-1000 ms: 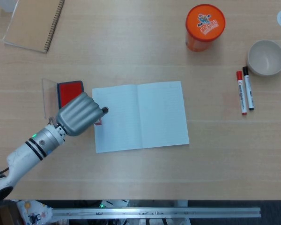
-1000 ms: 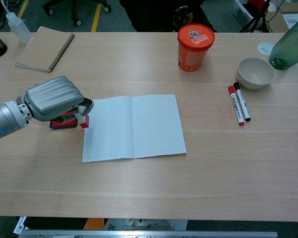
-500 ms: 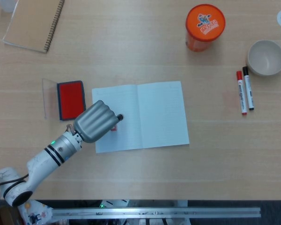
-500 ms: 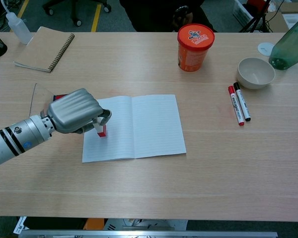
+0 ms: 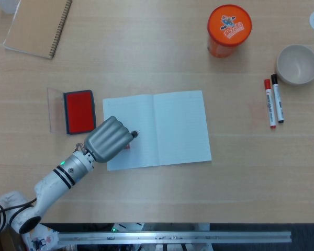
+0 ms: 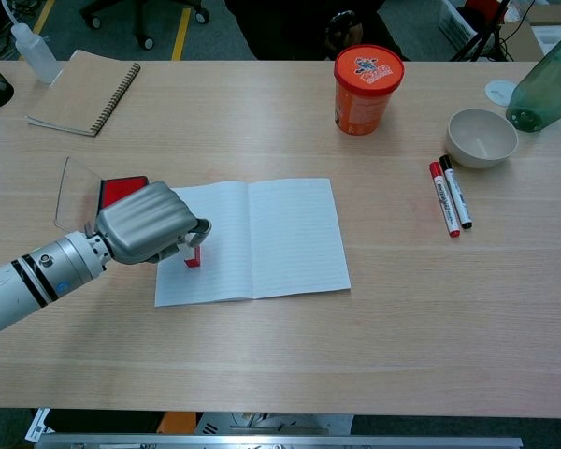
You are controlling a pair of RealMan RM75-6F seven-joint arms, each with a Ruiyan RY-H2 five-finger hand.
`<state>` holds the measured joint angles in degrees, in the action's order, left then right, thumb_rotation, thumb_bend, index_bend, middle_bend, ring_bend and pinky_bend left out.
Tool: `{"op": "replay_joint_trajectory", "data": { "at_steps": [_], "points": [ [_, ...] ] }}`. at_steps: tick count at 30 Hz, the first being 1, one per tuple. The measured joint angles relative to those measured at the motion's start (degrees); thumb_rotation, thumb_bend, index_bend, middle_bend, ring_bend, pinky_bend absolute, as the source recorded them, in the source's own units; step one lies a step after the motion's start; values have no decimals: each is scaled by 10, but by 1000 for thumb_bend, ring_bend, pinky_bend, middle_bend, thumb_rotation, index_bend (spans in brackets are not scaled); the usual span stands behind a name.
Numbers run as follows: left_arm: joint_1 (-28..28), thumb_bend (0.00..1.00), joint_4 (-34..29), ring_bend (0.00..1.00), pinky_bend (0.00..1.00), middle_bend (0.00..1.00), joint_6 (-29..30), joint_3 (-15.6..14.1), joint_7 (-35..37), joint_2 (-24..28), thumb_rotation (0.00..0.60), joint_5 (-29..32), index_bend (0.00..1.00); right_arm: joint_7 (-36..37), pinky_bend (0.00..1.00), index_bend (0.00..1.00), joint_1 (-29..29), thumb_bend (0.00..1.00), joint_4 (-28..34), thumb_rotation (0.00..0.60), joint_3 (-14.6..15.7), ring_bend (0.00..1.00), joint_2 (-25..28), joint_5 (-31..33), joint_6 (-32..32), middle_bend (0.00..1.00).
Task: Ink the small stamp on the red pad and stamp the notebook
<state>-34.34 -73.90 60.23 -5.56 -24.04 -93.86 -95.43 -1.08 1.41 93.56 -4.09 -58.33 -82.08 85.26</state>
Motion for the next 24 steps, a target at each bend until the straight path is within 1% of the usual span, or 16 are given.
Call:
{"op": "replay_joint_trajectory", "data": {
  "at_steps": [12, 24],
  "points": [
    [2, 373, 7, 876, 843, 942, -4, -5, 7, -5, 600, -2, 605, 3, 347, 191, -4, 202, -3, 600, 0, 280, -1, 0, 3, 323],
    [-5, 382, 2, 876, 842, 942, -27, -5, 8, -5, 600, 6, 604, 8, 347, 191, -7, 202, -8, 600, 0, 281, -2, 1, 6, 323]
  ]
}}
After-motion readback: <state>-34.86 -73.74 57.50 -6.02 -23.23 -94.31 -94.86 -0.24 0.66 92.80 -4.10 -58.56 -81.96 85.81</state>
